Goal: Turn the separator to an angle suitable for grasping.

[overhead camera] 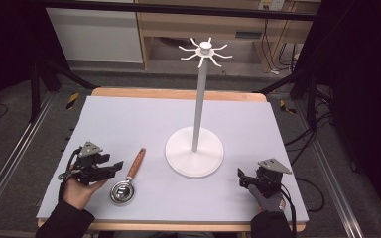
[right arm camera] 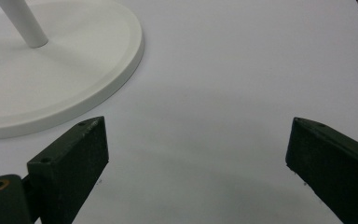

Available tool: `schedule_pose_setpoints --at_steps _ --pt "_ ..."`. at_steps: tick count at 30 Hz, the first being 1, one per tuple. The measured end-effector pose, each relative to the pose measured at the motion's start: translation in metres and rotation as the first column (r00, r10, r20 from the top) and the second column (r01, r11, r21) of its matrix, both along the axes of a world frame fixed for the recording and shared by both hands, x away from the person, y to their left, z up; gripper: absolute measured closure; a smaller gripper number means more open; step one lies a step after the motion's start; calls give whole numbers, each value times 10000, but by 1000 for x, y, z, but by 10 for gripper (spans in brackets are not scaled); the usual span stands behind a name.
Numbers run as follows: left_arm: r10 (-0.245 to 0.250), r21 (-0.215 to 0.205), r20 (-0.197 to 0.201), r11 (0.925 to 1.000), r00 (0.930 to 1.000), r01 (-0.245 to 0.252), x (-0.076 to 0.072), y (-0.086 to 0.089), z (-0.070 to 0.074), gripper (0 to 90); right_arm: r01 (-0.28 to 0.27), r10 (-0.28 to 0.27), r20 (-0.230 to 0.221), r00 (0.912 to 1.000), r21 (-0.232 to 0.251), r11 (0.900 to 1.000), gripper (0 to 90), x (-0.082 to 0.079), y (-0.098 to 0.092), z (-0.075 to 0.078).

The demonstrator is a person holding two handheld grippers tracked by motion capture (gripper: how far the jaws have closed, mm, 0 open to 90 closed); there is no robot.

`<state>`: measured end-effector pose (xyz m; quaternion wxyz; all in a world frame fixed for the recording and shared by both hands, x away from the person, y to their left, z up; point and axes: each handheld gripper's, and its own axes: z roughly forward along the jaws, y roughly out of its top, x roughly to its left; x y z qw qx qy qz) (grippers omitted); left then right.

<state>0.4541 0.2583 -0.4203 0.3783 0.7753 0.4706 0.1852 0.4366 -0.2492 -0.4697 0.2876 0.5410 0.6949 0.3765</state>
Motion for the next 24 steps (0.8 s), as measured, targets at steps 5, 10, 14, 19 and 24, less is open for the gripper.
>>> schedule_pose_setpoints --at_steps 5,10,14,19,24 --pt "-49 66 -77 10000 10000 50 4 -9 1 412 -15 15 -74 10000 -11 10000 61 0 1 -1" --pt "-263 283 -326 9992 9991 272 7 -20 -7 436 -33 33 -76 10000 -11 10000 61 0 1 -1" --pt "-407 477 -436 9979 9982 428 7 -26 -12 452 -89 88 -110 9999 -81 9999 61 1 2 -1" --pt "-459 720 -777 9961 9959 515 11 -32 -22 473 -129 126 -167 9998 -189 9997 60 2 4 -3" --pt "-527 771 -979 9952 9938 604 12 -37 -26 492 -147 143 -196 9997 -191 9997 60 2 4 -3"
